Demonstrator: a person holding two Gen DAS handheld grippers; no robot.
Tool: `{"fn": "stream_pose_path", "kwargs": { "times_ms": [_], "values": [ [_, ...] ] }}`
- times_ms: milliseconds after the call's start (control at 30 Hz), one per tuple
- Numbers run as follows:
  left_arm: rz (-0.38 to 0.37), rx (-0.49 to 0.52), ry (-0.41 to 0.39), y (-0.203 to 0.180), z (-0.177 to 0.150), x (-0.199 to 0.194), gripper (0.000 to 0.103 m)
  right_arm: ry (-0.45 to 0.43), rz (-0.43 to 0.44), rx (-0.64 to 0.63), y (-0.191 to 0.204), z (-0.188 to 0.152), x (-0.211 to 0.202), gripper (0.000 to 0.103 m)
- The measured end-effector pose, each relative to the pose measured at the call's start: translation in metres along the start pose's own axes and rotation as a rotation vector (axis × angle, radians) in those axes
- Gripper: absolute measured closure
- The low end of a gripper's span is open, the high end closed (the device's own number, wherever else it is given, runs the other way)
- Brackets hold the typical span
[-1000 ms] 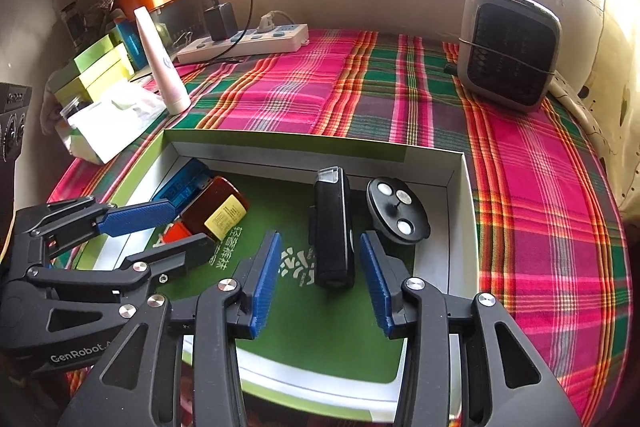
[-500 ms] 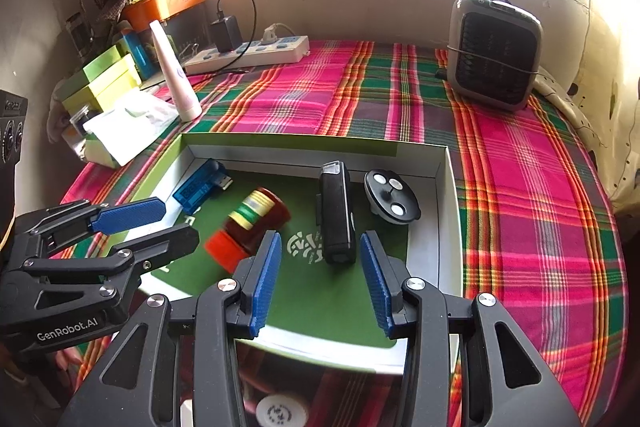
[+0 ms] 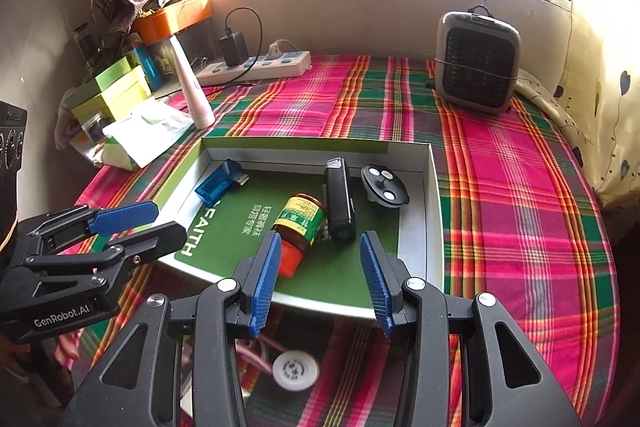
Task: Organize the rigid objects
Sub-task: 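Withdraw both open grippers from the box toward the remaining items on the bedspread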
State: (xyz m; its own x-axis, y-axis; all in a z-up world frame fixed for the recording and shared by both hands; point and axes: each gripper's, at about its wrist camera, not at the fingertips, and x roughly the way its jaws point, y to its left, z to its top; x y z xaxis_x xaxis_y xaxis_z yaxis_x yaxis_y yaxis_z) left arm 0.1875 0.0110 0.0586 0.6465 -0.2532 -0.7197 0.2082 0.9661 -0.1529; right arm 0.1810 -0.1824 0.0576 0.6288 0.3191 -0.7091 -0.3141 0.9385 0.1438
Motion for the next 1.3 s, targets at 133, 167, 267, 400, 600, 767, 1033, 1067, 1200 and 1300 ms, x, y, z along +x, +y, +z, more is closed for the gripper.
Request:
{"fn": "stream_pose_path", "kwargs": {
  "times_ms": [133, 167, 267, 400, 600, 767, 1033, 1067, 1200, 1300],
  "values": [
    [0.011, 0.005, -0.022, -0.002, -0.006, -0.012, 0.054, -0.014, 0.002, 0.004, 0.002, -0.006, -0.010, 0.060],
    [0.010, 0.005, -0.026, -0.002, -0.007, -0.015, 0.054, -0.017, 0.002, 0.002, 0.003, -0.008, -0.012, 0.060],
    [0.006, 0.004, -0.033, -0.002, -0.011, -0.021, 0.054, -0.024, 0.002, -0.004, 0.006, -0.012, -0.018, 0.060],
    [0.003, -0.007, -0.037, 0.001, -0.020, -0.030, 0.054, -0.029, 0.009, 0.002, 0.009, -0.021, -0.027, 0.060],
    [0.004, -0.039, -0.046, 0.011, -0.035, -0.043, 0.054, -0.017, 0.011, -0.003, 0.014, -0.037, -0.035, 0.060],
    [0.005, -0.078, -0.044, 0.022, -0.047, -0.049, 0.054, -0.003, 0.028, -0.010, 0.022, -0.050, -0.041, 0.060],
    [-0.014, -0.095, -0.030, 0.030, -0.067, -0.053, 0.054, 0.045, 0.049, -0.022, 0.038, -0.069, -0.033, 0.060],
    [-0.015, -0.097, -0.026, 0.031, -0.069, -0.053, 0.054, 0.054, 0.054, -0.020, 0.040, -0.071, -0.031, 0.060],
    [-0.024, -0.104, -0.014, 0.034, -0.078, -0.054, 0.054, 0.065, 0.063, -0.001, 0.045, -0.075, -0.028, 0.058],
    [-0.038, -0.107, -0.004, 0.036, -0.084, -0.053, 0.054, 0.073, 0.066, 0.000, 0.050, -0.076, -0.025, 0.048]
  ]
}}
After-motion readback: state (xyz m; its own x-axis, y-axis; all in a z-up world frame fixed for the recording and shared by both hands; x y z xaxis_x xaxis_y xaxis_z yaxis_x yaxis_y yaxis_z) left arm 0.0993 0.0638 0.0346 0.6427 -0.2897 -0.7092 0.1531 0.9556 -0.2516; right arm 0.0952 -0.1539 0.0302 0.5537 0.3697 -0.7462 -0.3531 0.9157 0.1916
